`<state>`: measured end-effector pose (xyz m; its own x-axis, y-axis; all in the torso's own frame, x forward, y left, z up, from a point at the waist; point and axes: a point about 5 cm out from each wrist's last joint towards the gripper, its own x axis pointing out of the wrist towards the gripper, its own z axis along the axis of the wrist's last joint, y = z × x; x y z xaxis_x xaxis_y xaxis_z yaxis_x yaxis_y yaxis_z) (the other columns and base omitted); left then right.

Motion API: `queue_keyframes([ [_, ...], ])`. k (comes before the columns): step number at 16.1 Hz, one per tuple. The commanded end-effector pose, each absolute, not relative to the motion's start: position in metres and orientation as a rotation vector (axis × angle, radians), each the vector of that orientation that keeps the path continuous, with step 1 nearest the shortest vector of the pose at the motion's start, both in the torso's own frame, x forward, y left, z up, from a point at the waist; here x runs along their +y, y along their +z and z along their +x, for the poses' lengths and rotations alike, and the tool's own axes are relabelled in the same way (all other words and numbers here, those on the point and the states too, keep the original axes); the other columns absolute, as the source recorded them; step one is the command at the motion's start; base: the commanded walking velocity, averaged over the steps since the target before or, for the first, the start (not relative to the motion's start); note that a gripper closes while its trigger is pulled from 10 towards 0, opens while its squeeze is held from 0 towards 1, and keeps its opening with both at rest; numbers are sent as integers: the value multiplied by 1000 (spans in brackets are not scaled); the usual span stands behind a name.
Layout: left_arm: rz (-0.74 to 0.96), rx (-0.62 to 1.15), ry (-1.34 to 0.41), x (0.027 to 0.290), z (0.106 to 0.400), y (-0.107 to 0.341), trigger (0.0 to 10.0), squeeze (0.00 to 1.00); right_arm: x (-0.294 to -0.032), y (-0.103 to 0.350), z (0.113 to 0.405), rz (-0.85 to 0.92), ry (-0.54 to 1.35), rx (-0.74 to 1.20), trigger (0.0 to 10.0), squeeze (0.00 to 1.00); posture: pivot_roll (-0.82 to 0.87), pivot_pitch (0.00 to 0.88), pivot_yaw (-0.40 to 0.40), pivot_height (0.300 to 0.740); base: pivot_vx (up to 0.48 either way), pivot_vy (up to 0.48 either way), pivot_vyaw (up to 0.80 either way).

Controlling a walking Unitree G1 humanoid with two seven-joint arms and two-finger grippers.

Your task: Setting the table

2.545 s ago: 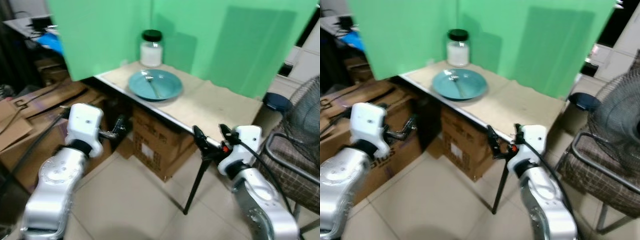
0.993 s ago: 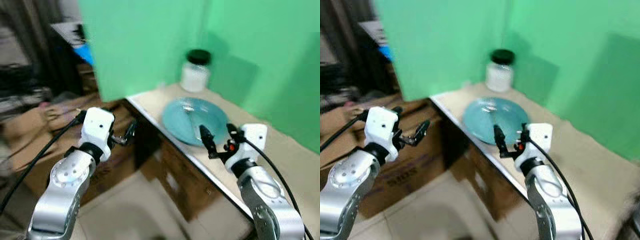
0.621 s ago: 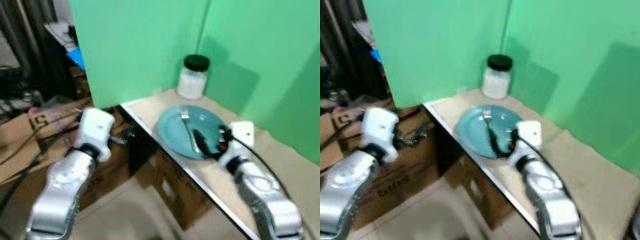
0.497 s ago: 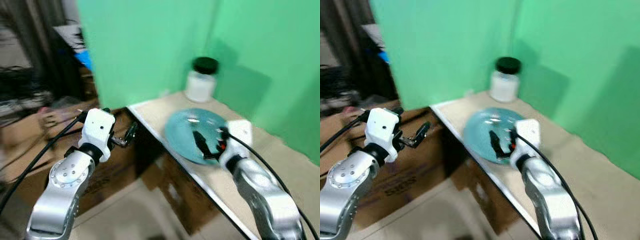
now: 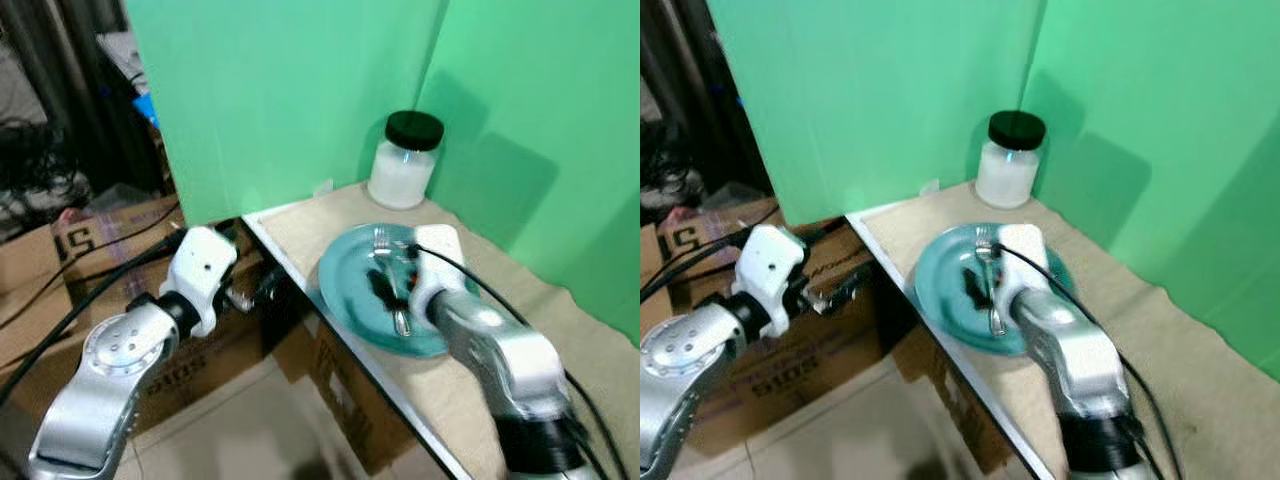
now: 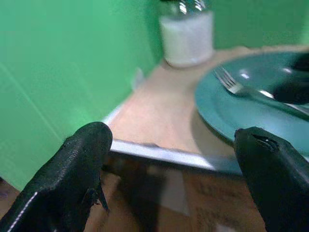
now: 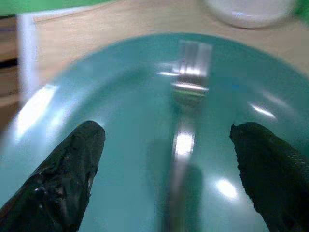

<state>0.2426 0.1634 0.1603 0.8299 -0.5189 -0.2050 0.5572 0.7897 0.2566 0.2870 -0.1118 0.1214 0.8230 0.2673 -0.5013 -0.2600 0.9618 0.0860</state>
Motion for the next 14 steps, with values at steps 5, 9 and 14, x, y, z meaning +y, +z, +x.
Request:
queue_keyframes([
  [5, 317, 199, -791, 155, 235, 155, 10000, 0, -111, 105, 307, 30, 197, 667, 4275, 0, 103, 0, -46, 740, 0, 0, 0],
  [9, 318, 214, -822, 155, 232, 154, 10000, 0, -105, 100, 316, 25, 173, 702, 0, 0, 111, 0, -50, 740, 0, 0, 0],
  [14, 318, 206, -819, 155, 233, 155, 10000, 0, -105, 99, 324, 54, 151, 707, 0, 0, 113, 0, -61, 740, 0, 0, 0],
])
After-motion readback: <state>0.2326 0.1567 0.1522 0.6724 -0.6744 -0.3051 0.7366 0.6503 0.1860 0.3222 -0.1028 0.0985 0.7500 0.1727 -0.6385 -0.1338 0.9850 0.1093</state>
